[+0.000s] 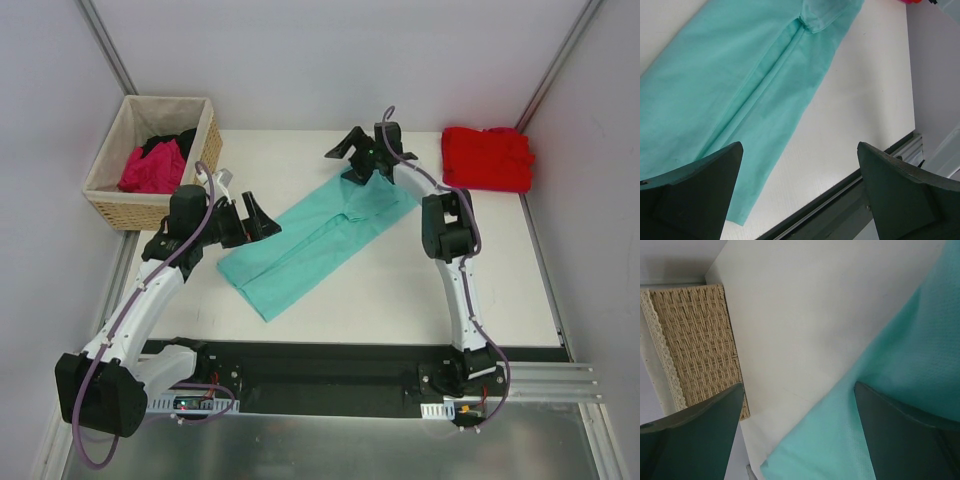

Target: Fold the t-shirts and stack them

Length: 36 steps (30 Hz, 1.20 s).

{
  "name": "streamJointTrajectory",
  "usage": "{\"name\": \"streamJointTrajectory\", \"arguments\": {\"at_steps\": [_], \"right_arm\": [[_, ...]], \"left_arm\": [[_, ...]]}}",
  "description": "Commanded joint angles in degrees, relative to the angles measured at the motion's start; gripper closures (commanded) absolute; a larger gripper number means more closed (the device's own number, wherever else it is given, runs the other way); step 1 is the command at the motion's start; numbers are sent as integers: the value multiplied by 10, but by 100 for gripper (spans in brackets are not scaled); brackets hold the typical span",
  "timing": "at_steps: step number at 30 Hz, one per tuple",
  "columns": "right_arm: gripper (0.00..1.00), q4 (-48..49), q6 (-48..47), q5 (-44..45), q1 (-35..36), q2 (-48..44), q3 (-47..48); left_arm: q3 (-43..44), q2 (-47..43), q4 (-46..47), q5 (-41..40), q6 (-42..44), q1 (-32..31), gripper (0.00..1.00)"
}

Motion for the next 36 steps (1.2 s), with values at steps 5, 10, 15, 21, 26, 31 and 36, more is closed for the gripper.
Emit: {"name": "streamJointTrajectory", "arguments": {"at_steps": [5, 10, 15, 21, 26, 31, 36], "right_arm": [[3, 31, -95, -2, 0, -201, -67], [4, 23, -144, 20, -4, -420, -257], [3, -5, -182, 52, -3, -567, -401], [3, -54, -216, 81, -3, -673, -469], [3, -69, -221, 79, -1, -712, -493], [3, -76, -226, 86, -2, -731, -514], [4, -75, -225, 86, -3, -739, -530]], "left_arm": [[20, -35, 27, 64, 23, 5, 1], [-50, -80, 27, 94, -15, 5, 1], [-147, -124, 28, 114, -38, 5, 1], [-255, -186, 27, 116, -63, 4, 1], [-254, -157, 27, 129, -73, 1, 1], [-257, -133, 27, 124, -72, 1, 1], [-260, -113, 25, 123, -75, 0, 1]]}}
